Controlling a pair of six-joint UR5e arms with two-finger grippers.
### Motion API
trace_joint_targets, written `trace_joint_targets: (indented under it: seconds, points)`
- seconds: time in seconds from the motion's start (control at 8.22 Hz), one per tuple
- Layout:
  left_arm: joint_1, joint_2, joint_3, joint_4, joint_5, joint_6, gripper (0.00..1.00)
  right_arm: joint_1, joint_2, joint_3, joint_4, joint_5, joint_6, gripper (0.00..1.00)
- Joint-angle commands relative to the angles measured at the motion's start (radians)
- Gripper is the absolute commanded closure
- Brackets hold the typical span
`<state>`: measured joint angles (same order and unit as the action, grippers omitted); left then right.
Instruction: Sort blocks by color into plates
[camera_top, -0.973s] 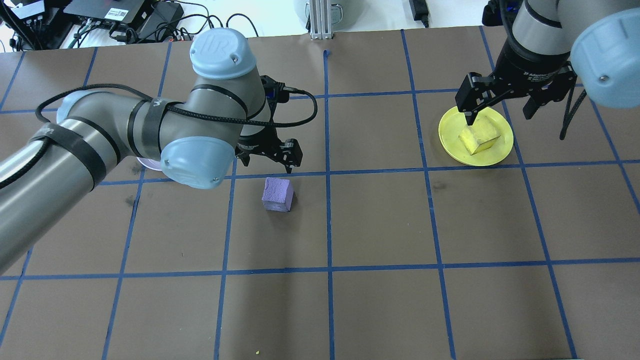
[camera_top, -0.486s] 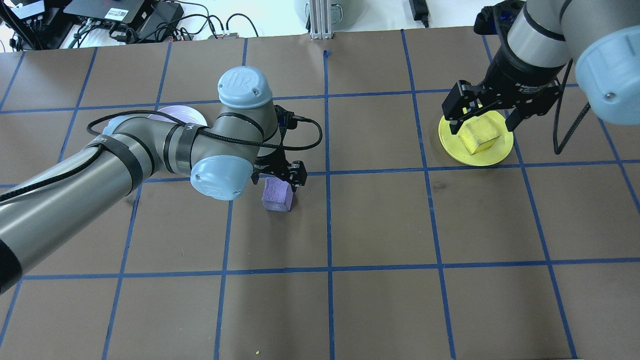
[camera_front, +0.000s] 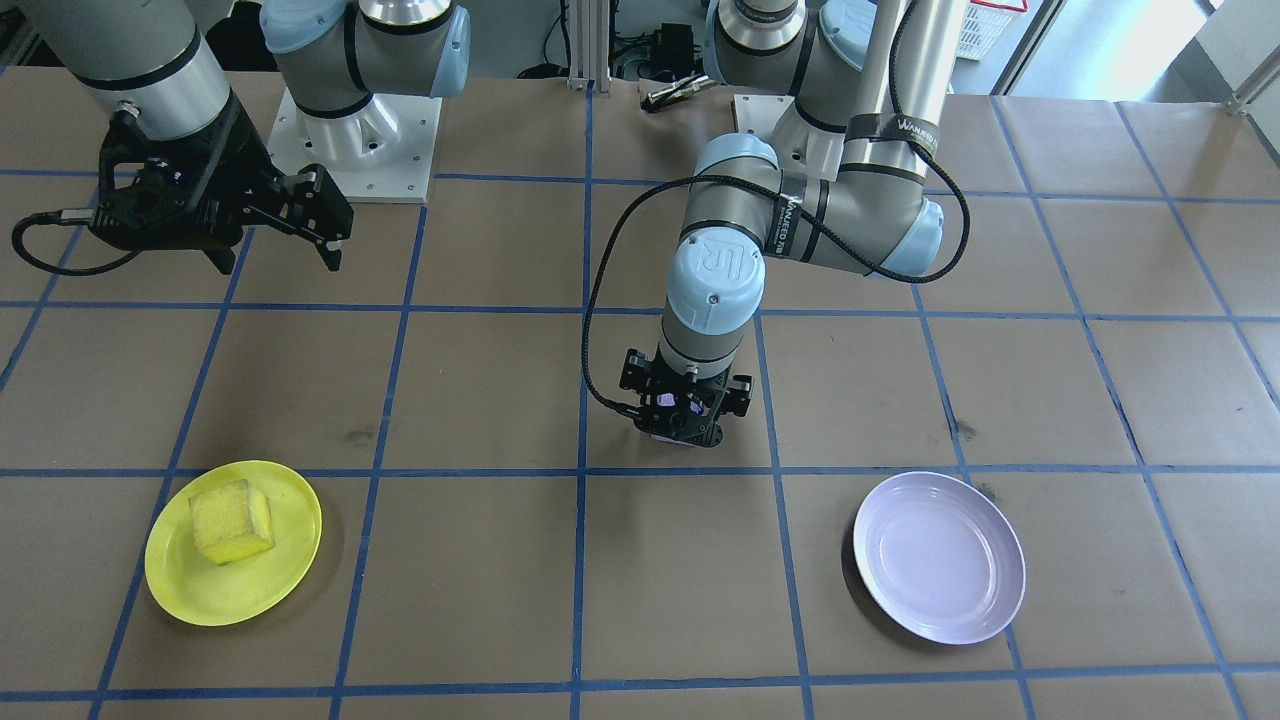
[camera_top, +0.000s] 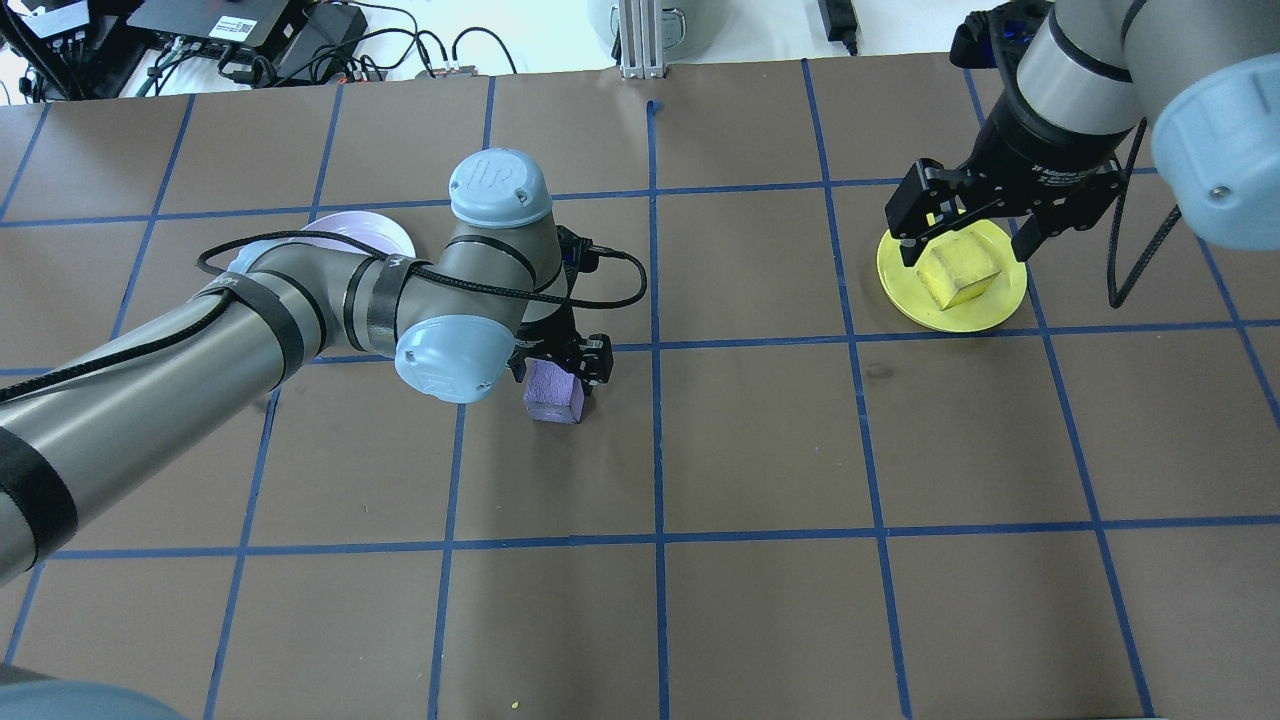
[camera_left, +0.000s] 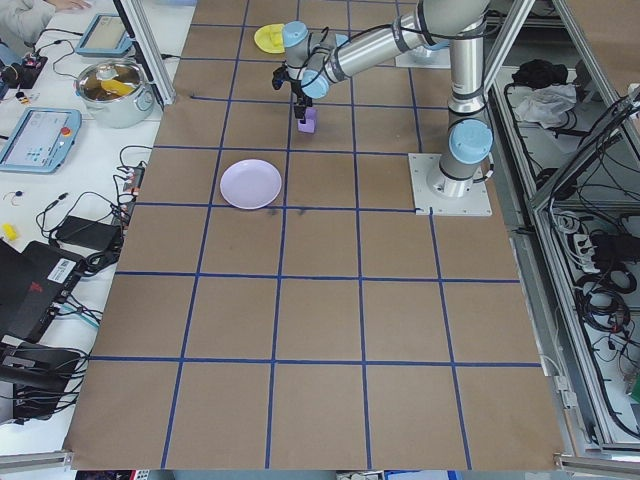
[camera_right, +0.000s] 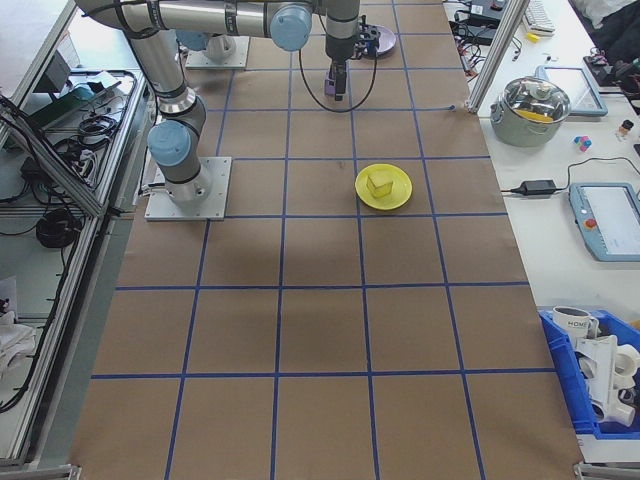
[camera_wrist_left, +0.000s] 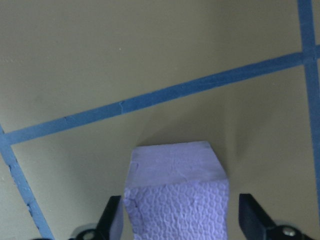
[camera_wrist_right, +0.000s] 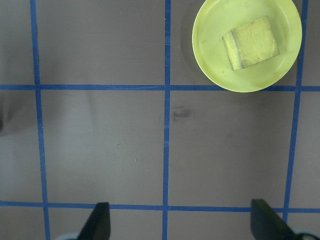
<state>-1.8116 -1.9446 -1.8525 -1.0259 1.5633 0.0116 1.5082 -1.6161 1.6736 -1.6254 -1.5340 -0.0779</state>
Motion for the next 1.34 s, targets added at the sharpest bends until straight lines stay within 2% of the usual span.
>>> trace_joint_targets:
  seconds: [0.0, 0.12, 0.36, 0.49, 0.61, 0.85, 1.09, 1.22]
  points:
    - [0.0, -0.011, 0.001, 0.0, -0.003, 0.04, 0.54, -0.006, 0.002, 0.002, 0.001, -0.001, -0.011, 0.0]
    - [0.001, -0.011, 0.004, 0.001, -0.003, 0.051, 0.68, -0.008, 0.005, 0.002, 0.001, -0.003, -0.011, 0.0]
    - [0.011, 0.004, 0.009, -0.016, 0.003, 0.057, 0.89, -0.009, 0.008, 0.003, 0.001, -0.052, -0.014, 0.0]
    - [0.015, 0.019, 0.012, -0.069, 0.003, 0.064, 0.91, -0.01, 0.012, 0.002, 0.001, -0.052, -0.014, 0.0]
    - [0.026, 0.045, 0.03, -0.174, 0.003, 0.064, 0.91, -0.01, 0.01, 0.002, 0.001, -0.052, -0.013, 0.0]
    - [0.163, 0.087, 0.128, -0.306, 0.003, 0.108, 0.91, -0.01, 0.01, 0.002, 0.013, -0.054, -0.013, 0.0]
    - [0.3, 0.084, 0.263, -0.466, 0.014, 0.23, 0.91, -0.01, 0.01, 0.002, 0.01, -0.052, -0.013, 0.0]
    - [0.358, 0.073, 0.327, -0.509, 0.029, 0.246, 0.91, -0.01, 0.01, 0.003, 0.01, -0.052, -0.013, 0.0]
